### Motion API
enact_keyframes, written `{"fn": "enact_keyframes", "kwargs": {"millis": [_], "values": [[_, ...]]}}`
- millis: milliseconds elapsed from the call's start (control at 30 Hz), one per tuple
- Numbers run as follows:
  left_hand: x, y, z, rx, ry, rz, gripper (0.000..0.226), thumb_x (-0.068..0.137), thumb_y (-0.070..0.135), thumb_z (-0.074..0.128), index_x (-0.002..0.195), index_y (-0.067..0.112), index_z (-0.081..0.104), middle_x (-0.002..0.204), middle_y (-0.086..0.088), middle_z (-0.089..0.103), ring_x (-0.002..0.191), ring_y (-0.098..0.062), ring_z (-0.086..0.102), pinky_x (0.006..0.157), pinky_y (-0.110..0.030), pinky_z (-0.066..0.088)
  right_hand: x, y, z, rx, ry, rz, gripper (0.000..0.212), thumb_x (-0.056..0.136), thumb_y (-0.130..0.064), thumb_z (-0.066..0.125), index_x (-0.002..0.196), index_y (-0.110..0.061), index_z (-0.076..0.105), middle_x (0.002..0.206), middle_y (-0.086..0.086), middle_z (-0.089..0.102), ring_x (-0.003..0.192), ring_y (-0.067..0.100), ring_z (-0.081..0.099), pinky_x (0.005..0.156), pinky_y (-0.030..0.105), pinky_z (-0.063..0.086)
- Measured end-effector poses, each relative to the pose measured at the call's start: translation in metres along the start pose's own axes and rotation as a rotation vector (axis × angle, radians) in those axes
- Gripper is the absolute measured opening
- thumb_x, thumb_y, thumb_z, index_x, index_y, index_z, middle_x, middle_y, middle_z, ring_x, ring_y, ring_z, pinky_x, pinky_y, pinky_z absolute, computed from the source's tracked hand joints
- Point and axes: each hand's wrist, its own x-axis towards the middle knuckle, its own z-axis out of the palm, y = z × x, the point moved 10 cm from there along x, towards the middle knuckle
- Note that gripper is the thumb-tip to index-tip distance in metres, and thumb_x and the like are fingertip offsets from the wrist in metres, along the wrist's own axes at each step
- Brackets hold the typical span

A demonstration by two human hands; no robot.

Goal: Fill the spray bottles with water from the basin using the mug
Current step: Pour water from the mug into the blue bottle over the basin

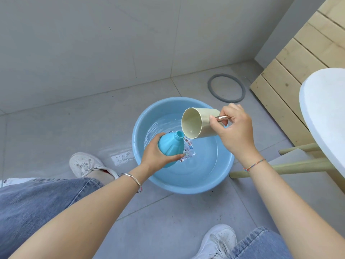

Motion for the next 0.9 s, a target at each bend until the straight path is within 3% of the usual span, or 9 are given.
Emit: {"fn": "enact_keyframes", "kwargs": {"millis": [267,433,633,800,900], "values": [[-0.002,-0.002,0.002,-0.001,-0.001,-0.005,0.079,0.052,0.046,0.094,0.116,0.037,0.049,0.109,0.013,0.059,0.099,-0.013,0.059,0.083,-0.030,0.052,0.000,-0.022,0.001,-0.142,-0.021,-0.141,0.033,0.077,-0.023,0.062,0.059,-0.019,0.034,0.061,-0.007,0.030,0.067,0.011,0.025,0.067,0.024,0.019],[-0.002,-0.001,0.002,-0.006,0.007,-0.002,0.079,0.052,0.044,0.094,0.116,0.038,0.047,0.110,0.013,0.058,0.101,-0.013,0.058,0.083,-0.027,0.050,0.002,-0.031,0.000,-0.186,-0.016,-0.201,0.031,0.077,-0.026,0.059,0.061,-0.020,0.033,0.063,-0.005,0.032,0.068,0.011,0.023,0.069,0.025,0.020],[-0.001,-0.003,0.004,0.000,0.006,-0.006,0.081,0.051,0.048,0.094,0.118,0.038,0.048,0.110,0.013,0.059,0.101,-0.014,0.059,0.088,-0.034,0.052,0.000,-0.040,0.003,-0.250,-0.018,-0.267,0.036,0.076,-0.019,0.064,0.062,-0.021,0.031,0.065,-0.008,0.028,0.069,0.010,0.023,0.070,0.025,0.019],[-0.003,0.000,0.005,-0.006,0.002,0.000,0.078,0.053,0.044,0.094,0.114,0.042,0.044,0.102,0.022,0.055,0.099,-0.012,0.057,0.085,-0.027,0.049,-0.002,-0.052,0.004,-0.270,-0.013,-0.346,0.035,0.078,-0.021,0.063,0.063,-0.021,0.032,0.067,-0.008,0.029,0.070,0.011,0.020,0.072,0.026,0.020],[-0.003,0.001,0.006,-0.019,0.001,0.002,0.079,0.052,0.045,0.094,0.115,0.039,0.047,0.108,0.016,0.058,0.099,-0.012,0.058,0.083,-0.026,0.049,-0.002,-0.061,0.003,-0.288,-0.001,-0.401,0.033,0.079,-0.023,0.061,0.062,-0.020,0.032,0.068,-0.008,0.029,0.071,0.011,0.021,0.074,0.024,0.019]]}}
